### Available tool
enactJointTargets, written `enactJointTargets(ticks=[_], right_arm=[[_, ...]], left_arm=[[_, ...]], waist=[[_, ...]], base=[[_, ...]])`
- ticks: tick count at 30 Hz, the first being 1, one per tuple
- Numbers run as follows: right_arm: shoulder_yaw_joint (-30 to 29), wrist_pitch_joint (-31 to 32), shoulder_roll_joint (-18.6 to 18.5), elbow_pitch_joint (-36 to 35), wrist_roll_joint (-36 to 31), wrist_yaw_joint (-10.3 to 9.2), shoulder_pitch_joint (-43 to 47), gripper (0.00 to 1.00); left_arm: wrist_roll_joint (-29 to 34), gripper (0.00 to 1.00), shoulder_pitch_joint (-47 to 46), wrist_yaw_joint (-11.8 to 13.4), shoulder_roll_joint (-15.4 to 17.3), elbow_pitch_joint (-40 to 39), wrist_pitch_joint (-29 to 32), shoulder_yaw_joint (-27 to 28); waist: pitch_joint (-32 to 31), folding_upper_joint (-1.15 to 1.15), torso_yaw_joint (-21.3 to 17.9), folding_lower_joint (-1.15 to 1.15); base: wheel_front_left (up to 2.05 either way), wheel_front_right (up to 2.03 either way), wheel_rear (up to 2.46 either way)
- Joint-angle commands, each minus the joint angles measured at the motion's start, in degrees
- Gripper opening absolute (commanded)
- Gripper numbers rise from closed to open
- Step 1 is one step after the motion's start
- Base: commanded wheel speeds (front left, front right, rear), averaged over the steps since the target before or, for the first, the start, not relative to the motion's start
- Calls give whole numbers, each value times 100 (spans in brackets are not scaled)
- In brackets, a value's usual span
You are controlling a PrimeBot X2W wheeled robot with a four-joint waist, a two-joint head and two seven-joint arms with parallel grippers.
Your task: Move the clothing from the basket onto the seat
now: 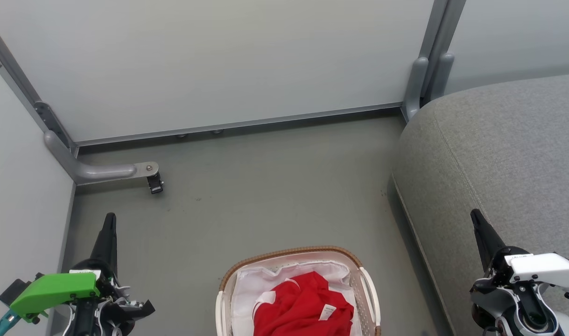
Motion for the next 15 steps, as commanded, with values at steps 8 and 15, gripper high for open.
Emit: enactJointTargets(ticks=[8, 15], right_arm=[[-19, 27, -10, -14, -29, 2, 37, 0], [-3, 5, 3, 4, -11, 0, 0, 100]], left_arm=[[44, 0, 55, -33, 1, -17, 15, 22], [6, 100, 1, 0, -2, 6, 6, 3]], waist=[[0, 34, 0, 0], [0, 0, 0, 0]], base=[[0, 0, 0], [0, 0, 0]])
